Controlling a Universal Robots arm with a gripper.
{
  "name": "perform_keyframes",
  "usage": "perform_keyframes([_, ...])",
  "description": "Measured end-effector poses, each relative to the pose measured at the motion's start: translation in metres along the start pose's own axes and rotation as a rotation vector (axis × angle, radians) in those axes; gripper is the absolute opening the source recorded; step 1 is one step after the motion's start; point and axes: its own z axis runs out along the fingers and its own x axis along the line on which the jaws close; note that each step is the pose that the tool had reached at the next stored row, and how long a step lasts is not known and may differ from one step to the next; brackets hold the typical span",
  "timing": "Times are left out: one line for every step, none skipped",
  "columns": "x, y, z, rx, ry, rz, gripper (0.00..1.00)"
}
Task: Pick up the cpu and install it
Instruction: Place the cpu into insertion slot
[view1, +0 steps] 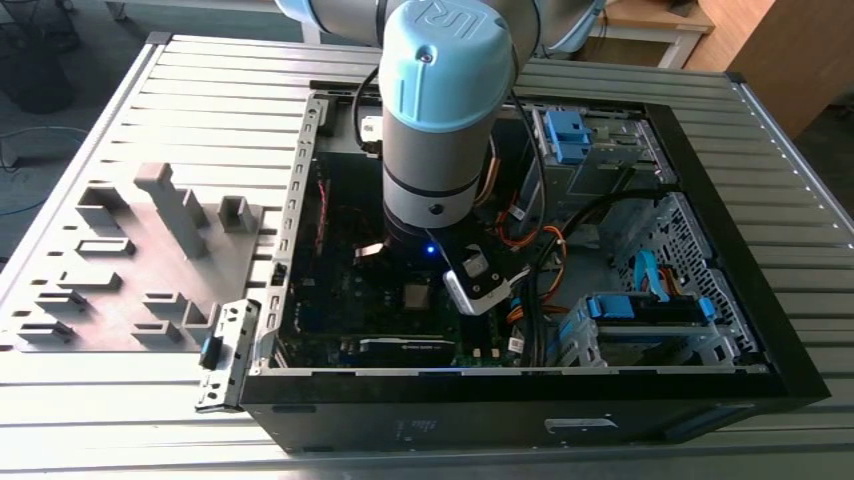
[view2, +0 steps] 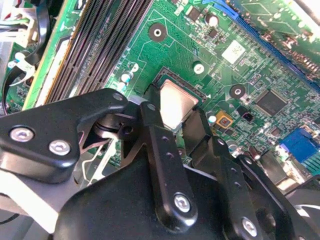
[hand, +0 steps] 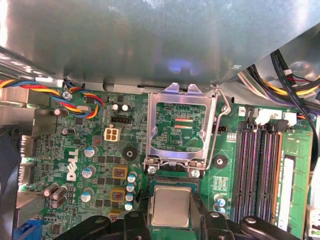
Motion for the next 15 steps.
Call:
perform_keyframes([0.0,0.0,0.0,0.0002,0.0,0.0,0.43])
perform_keyframes([0.0,0.0,0.0,0.0005,0.0,0.0,0.43])
perform_keyframes([0.0,0.0,0.0,0.0007,-0.0001,0.0,0.43])
perform_keyframes([0.0,0.0,0.0,0.0009,0.0,0.0,0.44])
perform_keyframes([0.0,0.0,0.0,0.0011,0.0001,0.0,0.44])
perform_keyframes([0.0,0.0,0.0,0.0014,0.0001,0.0,0.44])
perform_keyframes([0.0,0.0,0.0,0.0017,0.0001,0.0,0.51])
perform_keyframes([0.0,0.0,0.0,0.0019,0.0001,0.0,0.51])
perform_keyframes([0.0,0.0,0.0,0.0021,0.0001,0.0,0.51])
perform_keyframes([0.0,0.0,0.0,0.0023,0.0001,0.0,0.51])
perform_keyframes([0.0,0.0,0.0,0.0024,0.0001,0.0,0.51])
perform_keyframes([0.0,0.0001,0.0002,0.004,0.0001,0.0,0.51])
perform_keyframes([0.0,0.0001,0.0009,0.0044,0.0002,0.0,0.51])
perform_keyframes([0.0,0.0,0.0013,0.0049,0.0003,0.0,0.51])
perform_keyframes([0.0,-0.0001,0.0015,0.0052,0.0004,0.0,0.51])
